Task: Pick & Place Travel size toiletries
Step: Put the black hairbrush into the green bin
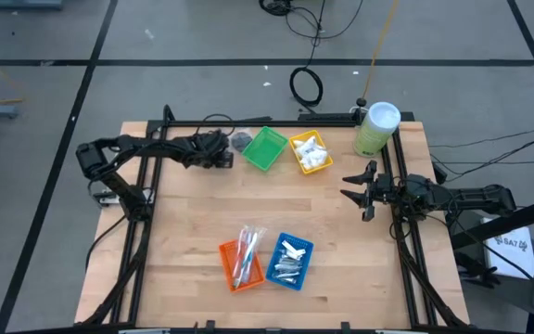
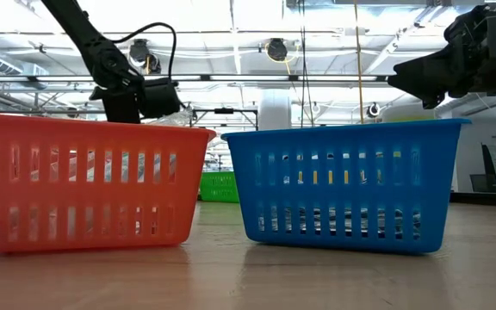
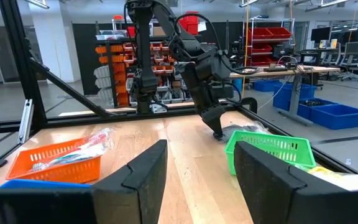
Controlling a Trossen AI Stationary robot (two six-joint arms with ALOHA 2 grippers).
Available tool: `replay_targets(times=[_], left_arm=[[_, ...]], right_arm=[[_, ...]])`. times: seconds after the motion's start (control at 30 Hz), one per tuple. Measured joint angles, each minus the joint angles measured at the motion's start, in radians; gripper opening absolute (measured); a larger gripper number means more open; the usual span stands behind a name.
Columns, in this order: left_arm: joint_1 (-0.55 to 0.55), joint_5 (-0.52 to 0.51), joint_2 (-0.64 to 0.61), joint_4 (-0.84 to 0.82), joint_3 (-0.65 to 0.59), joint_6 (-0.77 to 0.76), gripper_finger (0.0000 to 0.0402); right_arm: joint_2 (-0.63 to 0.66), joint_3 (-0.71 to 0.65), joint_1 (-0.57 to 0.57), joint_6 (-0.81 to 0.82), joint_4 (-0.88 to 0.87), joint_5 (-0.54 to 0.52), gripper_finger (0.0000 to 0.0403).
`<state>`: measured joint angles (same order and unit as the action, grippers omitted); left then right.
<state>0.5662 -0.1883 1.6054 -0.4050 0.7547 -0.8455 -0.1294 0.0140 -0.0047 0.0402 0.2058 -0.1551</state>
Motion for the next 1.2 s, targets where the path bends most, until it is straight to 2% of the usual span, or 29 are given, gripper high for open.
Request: replay_targets(times=[0.2,0.27,0.6,0.8,0.97,1.07,1.2], left_arm=[[-0.041,-0.001,-0.004,-0.008,0.000,-0.003,0.0031],[-0.057,0.001,-0.019,-0.019,-0.004,-0.013,0.0009],[-0.161,-0.080,-0.223,-0.087,-0.006,-0.056,0.0003],[-0.242,-0.141,-0.350,0.000,0.000,-0.054,0.0001],[-0.293,-0.184,-0.425,0.142,0.002,-0.008,0.0001],[-0.310,-0.179,-0.452,0.231,0.003,0.036,0.0001],[-0.327,-0.150,-0.471,0.220,0.003,0.067,0.0002]], right_arm=[[0.000,0.000,0.000,0.000,0.000,0.000,0.0177],[0.000,0.000,0.000,0.000,0.000,0.000,0.0176],[0.000,0.000,0.000,0.000,0.000,0.000,0.0178],[0.000,0.000,0.000,0.000,0.000,0.000,0.0174],[0.000,0.000,0.000,0.000,0.000,0.000,0.0177],[0.000,0.000,0.000,0.000,0.000,0.000,0.0177],[0.000,0.000,0.000,0.000,0.000,0.000,0.0174]])
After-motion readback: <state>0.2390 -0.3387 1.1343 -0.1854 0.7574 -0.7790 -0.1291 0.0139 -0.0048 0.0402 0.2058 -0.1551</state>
